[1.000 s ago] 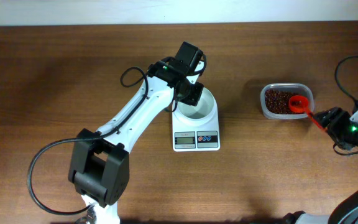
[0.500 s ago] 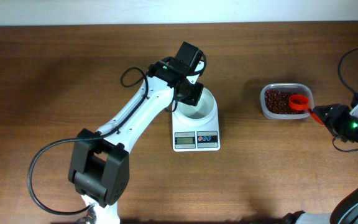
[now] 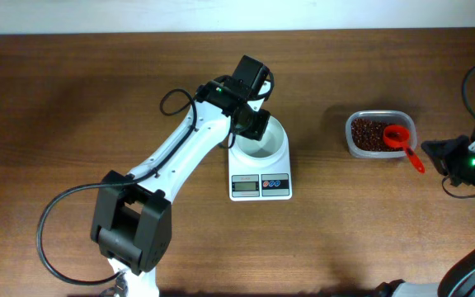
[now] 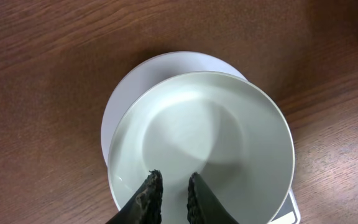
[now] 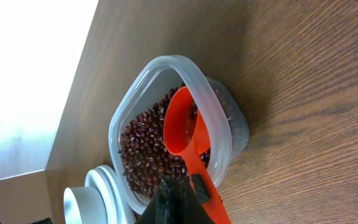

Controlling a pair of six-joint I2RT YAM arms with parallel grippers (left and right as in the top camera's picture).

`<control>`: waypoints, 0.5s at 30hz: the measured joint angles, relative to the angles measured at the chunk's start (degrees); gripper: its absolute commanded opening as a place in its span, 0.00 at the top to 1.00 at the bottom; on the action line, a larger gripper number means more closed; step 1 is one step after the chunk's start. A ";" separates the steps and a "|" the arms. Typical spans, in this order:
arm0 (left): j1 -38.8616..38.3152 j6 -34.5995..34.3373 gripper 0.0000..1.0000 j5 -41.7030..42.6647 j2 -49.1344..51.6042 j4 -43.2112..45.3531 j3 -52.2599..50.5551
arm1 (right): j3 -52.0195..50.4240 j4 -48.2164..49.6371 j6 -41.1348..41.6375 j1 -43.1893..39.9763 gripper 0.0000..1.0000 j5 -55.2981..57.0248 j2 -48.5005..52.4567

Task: Scoop item into bowl and weigh 50g on scale

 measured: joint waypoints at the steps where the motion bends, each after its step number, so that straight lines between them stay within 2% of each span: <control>1: 0.00 0.00 0.82 -0.02 0.00 0.00 0.00 | 0.46 -0.85 0.20 0.44 0.74 0.22 0.00; 2: 0.00 0.02 0.82 0.00 0.00 0.02 0.00 | 1.36 -2.82 0.44 1.11 0.69 0.94 0.02; 3: 0.00 0.00 0.82 -0.02 0.00 0.02 0.00 | 3.15 -6.88 0.46 1.64 0.60 2.67 0.13; 4: 0.00 0.00 0.82 0.00 0.00 -0.02 0.00 | 5.03 -9.40 0.22 1.81 0.46 4.04 0.22; 5: 0.00 0.00 0.81 0.00 0.00 0.00 0.00 | 7.61 -14.99 0.02 1.68 0.41 5.57 0.44; 9: 0.00 0.02 0.80 -0.02 0.00 -0.02 0.00 | 13.62 -28.28 -0.61 0.20 0.36 13.92 0.61; 10: 0.00 0.02 0.80 -0.02 0.00 -0.07 0.00 | 13.62 -29.51 -0.66 0.02 0.16 15.39 0.61; 11: 0.00 0.00 0.79 0.00 0.00 0.00 0.00 | 13.14 -30.29 -0.83 -0.07 0.01 16.72 0.61; 13: 0.00 0.00 0.78 -0.02 0.00 0.00 0.00 | 10.10 -28.15 0.31 -0.07 0.01 18.01 0.59; 14: 0.00 0.02 0.77 -0.02 0.00 0.00 0.00 | 8.20 -26.05 1.81 -0.07 0.09 18.53 0.63; 15: 0.00 0.00 0.76 -0.02 0.00 0.00 0.00 | 7.48 -25.09 2.86 -0.07 0.22 18.40 0.63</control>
